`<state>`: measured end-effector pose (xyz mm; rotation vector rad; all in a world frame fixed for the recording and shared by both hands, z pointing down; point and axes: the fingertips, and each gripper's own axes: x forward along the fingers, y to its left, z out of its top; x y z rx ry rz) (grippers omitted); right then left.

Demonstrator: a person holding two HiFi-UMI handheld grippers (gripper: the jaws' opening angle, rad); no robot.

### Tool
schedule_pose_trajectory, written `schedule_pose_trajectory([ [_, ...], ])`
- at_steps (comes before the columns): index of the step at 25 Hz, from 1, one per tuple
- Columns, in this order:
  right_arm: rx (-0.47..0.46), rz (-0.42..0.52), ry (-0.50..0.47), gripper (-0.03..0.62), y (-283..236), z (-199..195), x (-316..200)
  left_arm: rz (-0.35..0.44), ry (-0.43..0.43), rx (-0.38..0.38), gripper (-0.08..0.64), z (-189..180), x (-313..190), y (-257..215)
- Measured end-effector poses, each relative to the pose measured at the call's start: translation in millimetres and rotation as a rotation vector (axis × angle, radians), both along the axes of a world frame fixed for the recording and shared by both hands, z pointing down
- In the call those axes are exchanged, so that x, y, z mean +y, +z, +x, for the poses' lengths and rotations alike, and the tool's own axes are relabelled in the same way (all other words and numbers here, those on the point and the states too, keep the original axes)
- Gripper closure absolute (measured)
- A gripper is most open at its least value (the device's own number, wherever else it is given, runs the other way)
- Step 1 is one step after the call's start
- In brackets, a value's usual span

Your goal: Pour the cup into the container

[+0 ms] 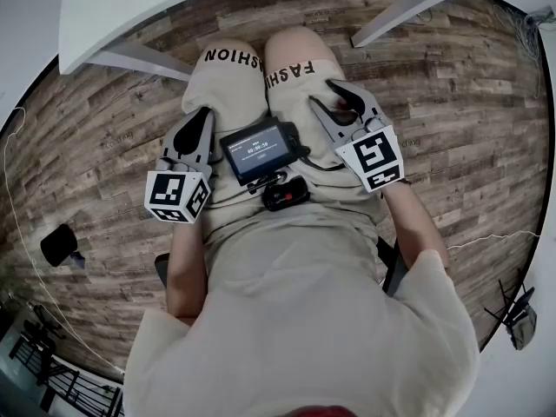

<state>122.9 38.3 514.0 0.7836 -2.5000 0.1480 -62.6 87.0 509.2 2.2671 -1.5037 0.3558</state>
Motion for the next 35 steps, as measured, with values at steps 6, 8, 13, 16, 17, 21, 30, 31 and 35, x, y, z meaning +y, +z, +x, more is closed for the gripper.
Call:
schedule_pose_trajectory([
  [6,-0.005,0.000,0.003,0.425,-1.0,1.5,9.3,0.003,0.004,0.005,0.546,1.9,9.1,-2.0],
  [8,-0.007,-0.002,0.003,0.425,-0.8,1.1,13.7,0.003,0.006,0.008,0.546,1.7,13.2,-2.1],
  [13,-0.001,0.000,0.003,0.425,0.3,0.2,24.0,0.005,0.011,0.007,0.546,1.7,22.6,-1.6],
  [16,0.004,0.003,0.005,0.425,0.2,1.2,30.7,0.006,0.014,0.001,0.546,3.1,29.0,-2.0],
  [17,0.005,0.003,0.006,0.425,-0.1,1.5,33.7,0.006,0.015,0.001,0.546,3.5,31.8,-2.5],
  [21,0.007,0.006,0.008,0.425,-1.6,1.1,42.1,0.007,0.017,0.001,0.546,3.0,40.0,-4.2],
  [30,0.001,0.002,0.006,0.425,-0.1,3.3,62.0,0.006,0.022,0.003,0.546,6.3,58.9,-2.1],
  [31,0.001,0.002,0.006,0.425,0.0,4.0,64.8,0.006,0.022,0.002,0.546,7.1,61.7,-1.9],
  [35,0.005,0.006,0.006,0.425,-0.6,6.3,74.4,0.006,0.027,-0.006,0.546,9.7,70.5,-1.5],
])
